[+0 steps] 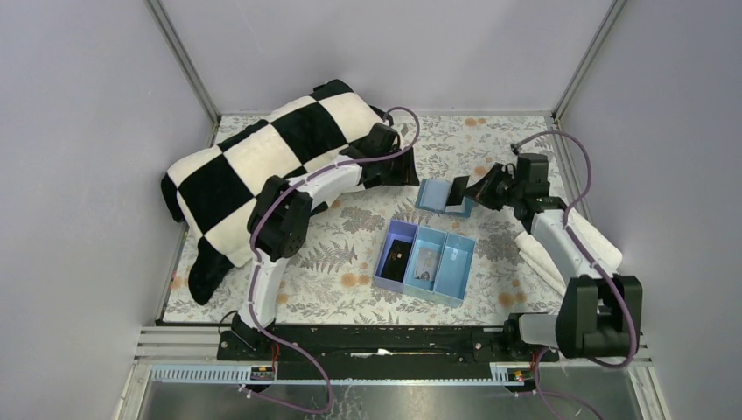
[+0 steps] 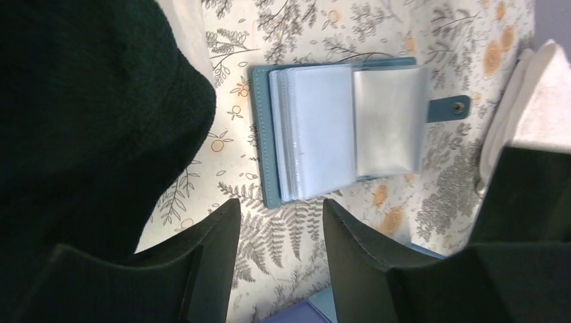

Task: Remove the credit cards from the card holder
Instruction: Remove the credit card from the card holder, then place the credit card in the storage box.

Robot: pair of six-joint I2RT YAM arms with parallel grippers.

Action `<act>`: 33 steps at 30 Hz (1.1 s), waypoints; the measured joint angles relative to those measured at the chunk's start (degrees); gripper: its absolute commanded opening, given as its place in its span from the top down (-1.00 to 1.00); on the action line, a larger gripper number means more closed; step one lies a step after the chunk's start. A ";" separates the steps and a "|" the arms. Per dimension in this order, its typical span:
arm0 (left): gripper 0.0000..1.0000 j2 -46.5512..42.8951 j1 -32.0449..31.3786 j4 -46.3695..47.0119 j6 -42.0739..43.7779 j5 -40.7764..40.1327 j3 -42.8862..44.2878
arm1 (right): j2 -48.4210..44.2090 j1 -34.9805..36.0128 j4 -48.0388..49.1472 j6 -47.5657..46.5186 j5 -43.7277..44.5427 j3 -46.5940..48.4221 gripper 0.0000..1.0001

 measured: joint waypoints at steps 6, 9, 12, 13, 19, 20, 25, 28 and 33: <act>-0.15 -6.05 0.04 -2.91 0.98 -1.51 0.37 | -6.45 12.96 -3.50 2.62 2.69 -1.64 1.00; -0.19 -9.25 0.04 -4.37 1.07 -2.38 0.35 | -8.11 18.58 -3.63 5.86 3.58 -3.50 1.00; -0.22 -12.74 0.04 -4.68 1.05 -2.73 0.04 | -8.57 23.28 -3.15 9.75 5.29 -5.53 1.00; -0.22 -14.08 0.07 -4.74 1.05 -2.71 -0.15 | -8.52 24.94 -2.62 11.17 5.75 -6.45 1.00; -0.25 -23.71 0.13 -4.33 1.05 -3.26 -3.91 | -6.54 31.47 -0.74 16.63 8.85 -8.66 1.00; -0.25 -24.63 0.15 -4.13 1.07 -3.37 -4.22 | -6.19 32.09 -0.48 17.16 9.16 -8.66 1.00; -0.25 -26.95 0.26 -3.17 1.11 -3.89 -5.22 | -4.50 35.43 1.38 20.96 11.82 -8.70 1.00; -0.26 -26.95 0.42 -3.48 1.09 -3.93 -6.27 | -3.65 36.50 2.45 22.47 12.72 -8.72 1.00; -0.26 -26.84 0.44 -4.11 1.09 -3.93 -6.58 | -1.40 37.11 4.13 23.80 13.42 -8.90 0.44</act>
